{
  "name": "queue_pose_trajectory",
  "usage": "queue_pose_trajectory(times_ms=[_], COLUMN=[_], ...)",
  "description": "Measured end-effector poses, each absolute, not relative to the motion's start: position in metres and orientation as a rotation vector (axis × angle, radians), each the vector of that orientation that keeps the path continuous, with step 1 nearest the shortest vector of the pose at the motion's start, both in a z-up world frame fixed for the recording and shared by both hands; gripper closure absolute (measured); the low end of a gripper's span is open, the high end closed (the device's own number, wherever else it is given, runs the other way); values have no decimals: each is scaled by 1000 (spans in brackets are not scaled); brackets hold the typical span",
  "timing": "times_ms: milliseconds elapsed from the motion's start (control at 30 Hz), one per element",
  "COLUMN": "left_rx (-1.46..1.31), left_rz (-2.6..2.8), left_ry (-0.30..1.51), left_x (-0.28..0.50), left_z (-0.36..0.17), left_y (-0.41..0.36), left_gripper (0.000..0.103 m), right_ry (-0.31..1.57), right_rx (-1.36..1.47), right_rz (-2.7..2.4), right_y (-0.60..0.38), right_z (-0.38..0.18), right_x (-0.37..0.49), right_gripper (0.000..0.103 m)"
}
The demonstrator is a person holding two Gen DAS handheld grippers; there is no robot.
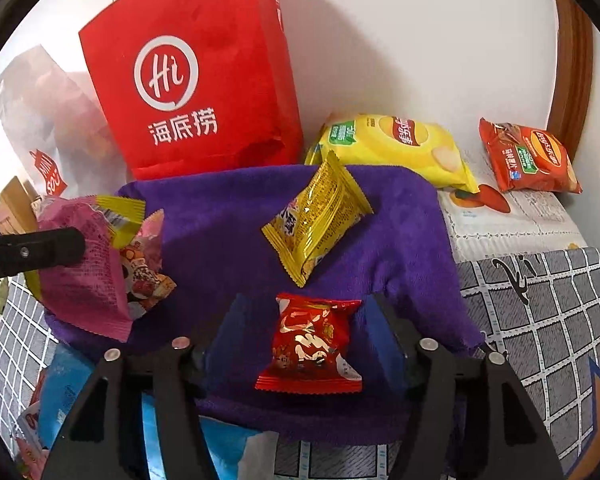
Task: Organize snacks
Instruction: 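Lower the red packet onto the towel and open the right tool, then open the left tool to drop the pink candy bag onto the towel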
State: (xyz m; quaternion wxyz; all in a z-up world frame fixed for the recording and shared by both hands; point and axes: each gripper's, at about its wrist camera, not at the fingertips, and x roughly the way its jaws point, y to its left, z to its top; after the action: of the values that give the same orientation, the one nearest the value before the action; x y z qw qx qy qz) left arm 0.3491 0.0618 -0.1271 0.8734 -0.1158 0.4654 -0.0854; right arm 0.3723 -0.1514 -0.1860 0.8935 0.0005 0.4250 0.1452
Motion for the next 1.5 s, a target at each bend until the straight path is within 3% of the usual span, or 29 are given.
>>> queue_pose_trajectory(times_ms=[267, 400, 500, 967, 1500], left_rx=[-254, -271, -279, -312, -286], left_rz=[-187, -174, -178, -183, -201], left_ry=[977, 975, 969, 920, 827], left_x=[350, 351, 350, 341, 316], left_z=[-127, -125, -123, -102, -64], left_y=[59, 63, 64, 73, 66], left_gripper=[41, 29, 27, 26, 26], right_ry=[875, 878, 875, 835, 745], right_rx=[25, 35, 36, 41, 33], right_rz=[308, 313, 313, 318, 295], right_y=[-155, -155, -155, -153, -153], right_z=[-183, -183, -183, -170, -102], right_x=[372, 372, 371, 367, 294], right_gripper=[39, 39, 39, 39, 38])
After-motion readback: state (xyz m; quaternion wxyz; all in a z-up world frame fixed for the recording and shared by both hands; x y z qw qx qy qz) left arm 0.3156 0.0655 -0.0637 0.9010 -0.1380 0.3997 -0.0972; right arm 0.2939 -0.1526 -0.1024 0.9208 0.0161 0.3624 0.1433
